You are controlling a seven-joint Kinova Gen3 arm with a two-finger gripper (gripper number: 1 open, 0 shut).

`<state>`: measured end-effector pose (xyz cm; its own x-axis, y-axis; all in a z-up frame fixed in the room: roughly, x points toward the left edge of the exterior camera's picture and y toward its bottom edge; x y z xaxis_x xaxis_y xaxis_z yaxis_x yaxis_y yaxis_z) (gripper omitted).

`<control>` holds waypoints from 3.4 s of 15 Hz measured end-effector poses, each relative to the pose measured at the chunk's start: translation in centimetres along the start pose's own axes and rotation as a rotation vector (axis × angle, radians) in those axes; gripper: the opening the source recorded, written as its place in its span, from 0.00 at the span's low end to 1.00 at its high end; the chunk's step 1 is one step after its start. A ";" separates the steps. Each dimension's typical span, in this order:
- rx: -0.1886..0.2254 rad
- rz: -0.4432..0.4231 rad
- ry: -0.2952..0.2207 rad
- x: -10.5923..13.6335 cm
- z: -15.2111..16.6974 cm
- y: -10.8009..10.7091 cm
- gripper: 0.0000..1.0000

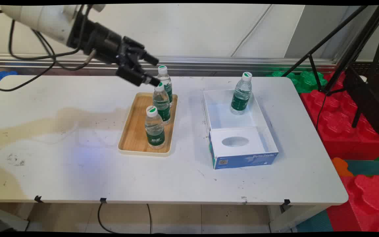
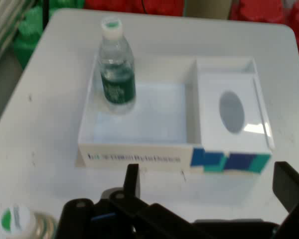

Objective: Pick up the green bottle from the white box, then place the picked object on the tray

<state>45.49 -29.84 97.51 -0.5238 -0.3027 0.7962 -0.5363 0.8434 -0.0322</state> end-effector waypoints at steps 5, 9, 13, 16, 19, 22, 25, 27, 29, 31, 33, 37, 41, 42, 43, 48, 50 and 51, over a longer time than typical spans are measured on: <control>0.015 0.002 0.020 2.4 4.0 -1.2 1.00; 0.016 -0.006 0.020 3.6 7.8 -1.8 1.00; 0.012 -0.017 0.004 4.6 12.5 -2.1 1.00; 0.008 -0.022 -0.015 5.1 16.2 -2.4 1.00; 0.006 -0.018 -0.031 5.6 19.4 -2.7 1.00; 0.013 -0.017 -0.046 5.9 22.1 -3.2 1.00; 0.030 -0.017 -0.064 6.2 25.1 -3.8 1.00; 0.037 -0.015 -0.071 6.3 26.5 -4.2 1.00; 0.043 -0.013 -0.078 6.4 27.7 -4.5 1.00; 0.049 -0.009 -0.083 6.4 28.8 -4.9 1.00; 0.057 -0.005 -0.089 6.5 30.2 -5.3 1.00; 0.066 0.001 -0.096 6.6 32.5 -5.9 1.00; 0.071 0.006 -0.098 6.7 34.2 -6.4 1.00; 0.072 0.007 -0.097 6.8 34.5 -6.5 1.00; 0.073 0.009 -0.096 6.8 34.8 -6.6 1.00; 0.072 0.016 -0.089 7.3 35.8 -7.0 0.00; 0.073 0.018 -0.088 7.4 36.0 -7.1 0.00; 0.073 0.019 -0.087 7.5 36.0 -7.2 0.00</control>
<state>21.57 -54.17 81.98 -0.5882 -0.3269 0.7397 -0.5707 0.8159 -0.0932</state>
